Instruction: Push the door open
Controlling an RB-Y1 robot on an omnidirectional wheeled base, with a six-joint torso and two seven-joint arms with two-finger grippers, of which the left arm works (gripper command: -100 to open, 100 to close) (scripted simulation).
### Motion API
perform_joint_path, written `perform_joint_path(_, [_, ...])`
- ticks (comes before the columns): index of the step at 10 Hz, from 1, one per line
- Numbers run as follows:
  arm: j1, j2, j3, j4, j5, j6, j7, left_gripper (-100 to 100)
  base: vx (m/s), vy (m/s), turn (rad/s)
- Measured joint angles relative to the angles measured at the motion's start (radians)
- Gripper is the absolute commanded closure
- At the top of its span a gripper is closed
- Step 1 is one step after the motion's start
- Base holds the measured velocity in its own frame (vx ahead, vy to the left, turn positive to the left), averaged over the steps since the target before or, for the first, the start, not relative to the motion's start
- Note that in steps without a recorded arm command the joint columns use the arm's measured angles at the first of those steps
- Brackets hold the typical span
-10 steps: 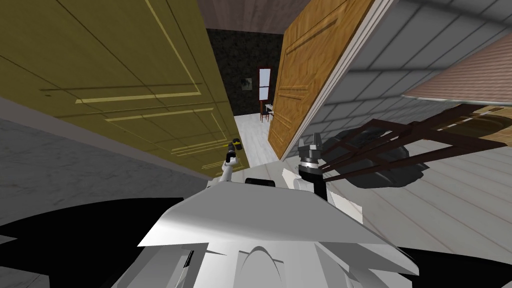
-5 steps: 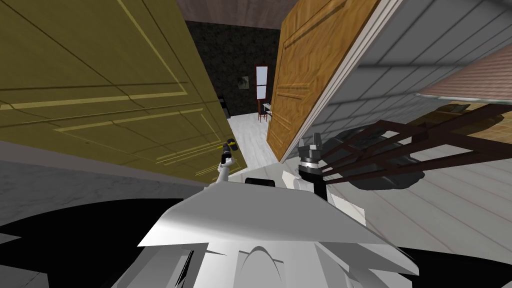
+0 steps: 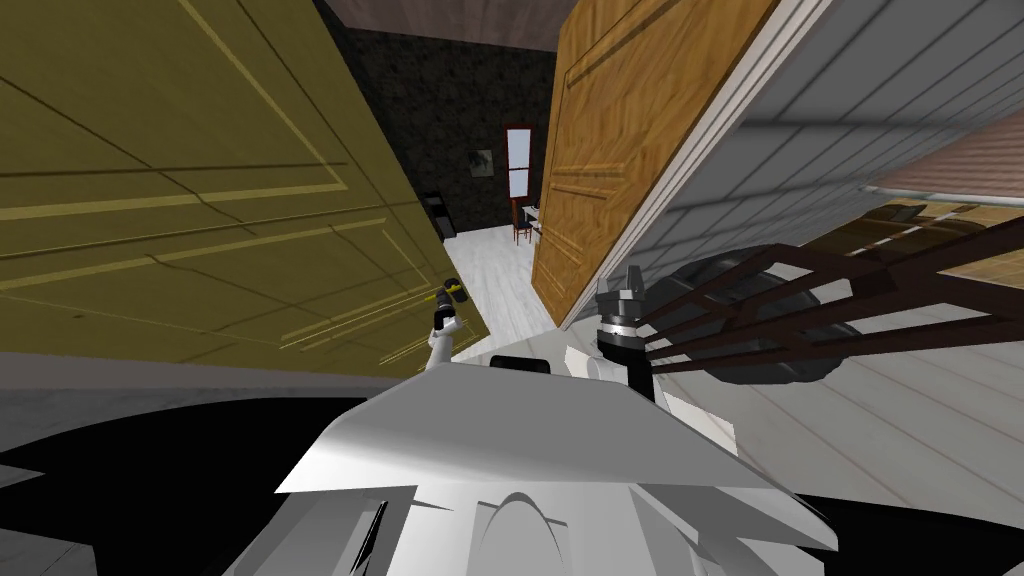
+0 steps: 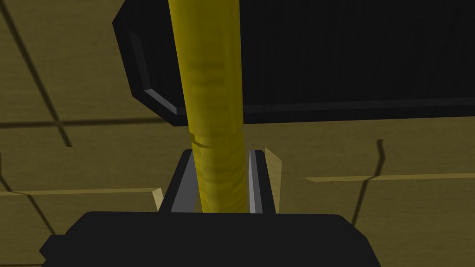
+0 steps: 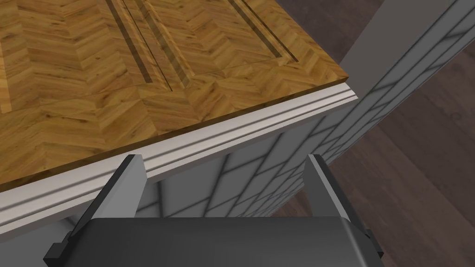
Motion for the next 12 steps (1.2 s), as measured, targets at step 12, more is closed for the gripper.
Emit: perform_joint_path(12, [0.065, -0.006, 0.163, -0.082, 0.168, 0.018, -0.141, 100, 0.152, 0.004, -0.029])
